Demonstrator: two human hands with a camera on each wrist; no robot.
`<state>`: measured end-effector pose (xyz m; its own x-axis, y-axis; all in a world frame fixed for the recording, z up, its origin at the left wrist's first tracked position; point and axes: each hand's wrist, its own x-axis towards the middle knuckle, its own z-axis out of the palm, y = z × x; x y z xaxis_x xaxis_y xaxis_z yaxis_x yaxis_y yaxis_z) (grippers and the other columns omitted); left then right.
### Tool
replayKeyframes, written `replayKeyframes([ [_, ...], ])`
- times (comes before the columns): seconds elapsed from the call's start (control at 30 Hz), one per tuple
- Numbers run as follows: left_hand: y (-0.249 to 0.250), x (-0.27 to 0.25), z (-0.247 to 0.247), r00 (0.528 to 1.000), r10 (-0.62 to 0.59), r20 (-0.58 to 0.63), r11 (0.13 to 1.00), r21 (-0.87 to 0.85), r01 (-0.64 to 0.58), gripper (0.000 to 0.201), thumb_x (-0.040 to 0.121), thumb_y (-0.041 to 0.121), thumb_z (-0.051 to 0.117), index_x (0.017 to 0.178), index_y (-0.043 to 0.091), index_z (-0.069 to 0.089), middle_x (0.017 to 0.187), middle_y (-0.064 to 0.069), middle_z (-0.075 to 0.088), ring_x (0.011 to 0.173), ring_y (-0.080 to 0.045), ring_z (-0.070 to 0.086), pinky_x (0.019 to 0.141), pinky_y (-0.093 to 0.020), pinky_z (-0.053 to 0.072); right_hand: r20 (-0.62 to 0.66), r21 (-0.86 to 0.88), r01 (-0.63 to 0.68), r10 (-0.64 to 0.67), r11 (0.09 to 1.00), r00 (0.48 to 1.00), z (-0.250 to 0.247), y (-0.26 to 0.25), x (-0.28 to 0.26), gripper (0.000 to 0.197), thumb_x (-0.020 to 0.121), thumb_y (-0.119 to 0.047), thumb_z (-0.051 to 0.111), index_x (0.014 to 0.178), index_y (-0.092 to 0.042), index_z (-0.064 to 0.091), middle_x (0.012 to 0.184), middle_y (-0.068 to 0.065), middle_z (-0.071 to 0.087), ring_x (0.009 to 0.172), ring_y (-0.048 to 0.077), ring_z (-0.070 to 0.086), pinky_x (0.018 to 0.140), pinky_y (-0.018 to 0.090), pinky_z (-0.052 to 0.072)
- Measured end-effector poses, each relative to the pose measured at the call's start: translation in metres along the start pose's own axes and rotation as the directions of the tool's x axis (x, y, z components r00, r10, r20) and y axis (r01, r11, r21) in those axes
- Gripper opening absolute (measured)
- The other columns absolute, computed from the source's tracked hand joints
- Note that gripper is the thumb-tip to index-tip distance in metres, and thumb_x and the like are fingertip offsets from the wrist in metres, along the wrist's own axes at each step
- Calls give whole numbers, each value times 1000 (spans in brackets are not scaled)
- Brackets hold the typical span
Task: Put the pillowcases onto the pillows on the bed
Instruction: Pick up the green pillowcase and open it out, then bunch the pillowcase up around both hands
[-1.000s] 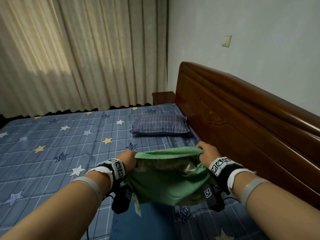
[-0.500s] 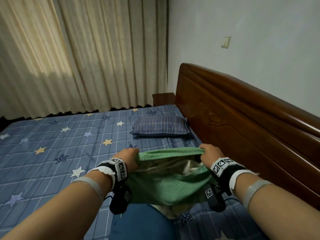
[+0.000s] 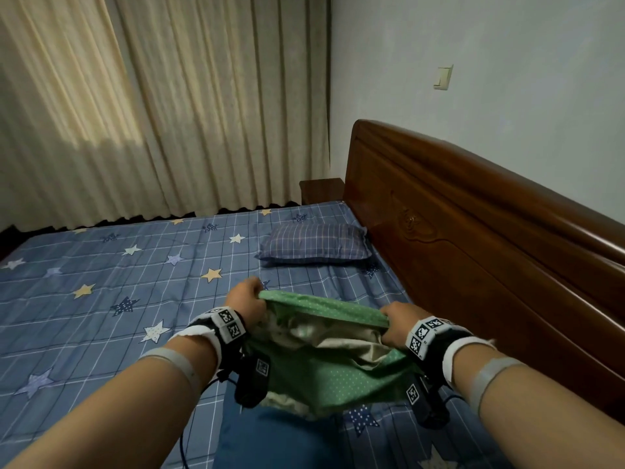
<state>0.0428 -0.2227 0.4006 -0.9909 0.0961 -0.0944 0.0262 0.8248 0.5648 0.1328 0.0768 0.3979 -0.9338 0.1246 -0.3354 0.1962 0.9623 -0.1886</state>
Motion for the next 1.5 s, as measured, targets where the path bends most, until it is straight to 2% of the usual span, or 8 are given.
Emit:
replayKeyframes([
  [0.17,1,-6,6,995,78,56,997,-34,-76,30,91,0,53,107,26,56,100,-2,67,77,-20,65,54,-27,52,-145,136,-68,88,988,986,4,2,3,29,86,-4,52,100,-28,62,98,5,69,75,23,63,61,29,50],
  [0.27,-6,-15,9,981,124,146,958,240,-157,15,87,32,64,101,31,58,100,4,69,89,-19,65,83,-37,57,-227,261,-26,88,965,970,1,4,5,36,85,7,46,99,-25,56,98,6,61,62,14,52,47,23,34],
  [0.47,-16,-29,12,995,5,95,765,641,-66,31,88,28,64,112,21,45,104,0,65,93,-24,65,79,-37,53,-255,80,29,-8,996,967,-2,-9,8,38,82,2,56,104,-29,56,87,0,62,68,17,58,51,27,43],
  [0.63,-10,-28,3,990,-142,-1,926,353,133,18,82,26,57,96,23,67,96,-3,69,81,-25,64,77,-34,55,-150,-188,4,-32,982,988,11,-7,9,33,82,-11,61,112,-26,60,107,2,62,96,28,63,72,35,51],
  [0.77,-1,-27,2,989,-140,-38,989,50,142,36,89,5,48,122,13,59,115,-13,66,98,-33,63,81,-33,51,-159,50,-85,92,995,983,15,-4,14,33,88,-5,51,110,-25,66,109,6,67,93,28,63,73,33,50],
  [0.9,-3,-28,4,987,-119,-104,981,-168,101,41,90,-10,42,121,17,47,98,-8,57,71,-21,57,54,-31,47,-229,266,-66,130,962,965,11,-5,17,32,89,3,44,104,-22,58,101,13,64,82,31,59,67,34,48],
  [1.17,-29,-32,4,999,13,-53,978,209,-2,21,86,10,61,72,24,52,79,0,65,77,-24,62,64,-28,44,-248,157,-54,92,986,964,19,-7,10,29,81,-5,58,97,-26,45,84,0,59,77,23,59,67,33,51],
  [1.5,-32,-33,9,975,-210,-74,963,157,220,17,91,15,37,99,25,48,81,0,59,81,-27,56,95,-45,41,-290,172,-5,55,985,955,28,-22,15,36,83,4,50,102,-27,54,106,3,62,90,26,61,71,34,52],
])
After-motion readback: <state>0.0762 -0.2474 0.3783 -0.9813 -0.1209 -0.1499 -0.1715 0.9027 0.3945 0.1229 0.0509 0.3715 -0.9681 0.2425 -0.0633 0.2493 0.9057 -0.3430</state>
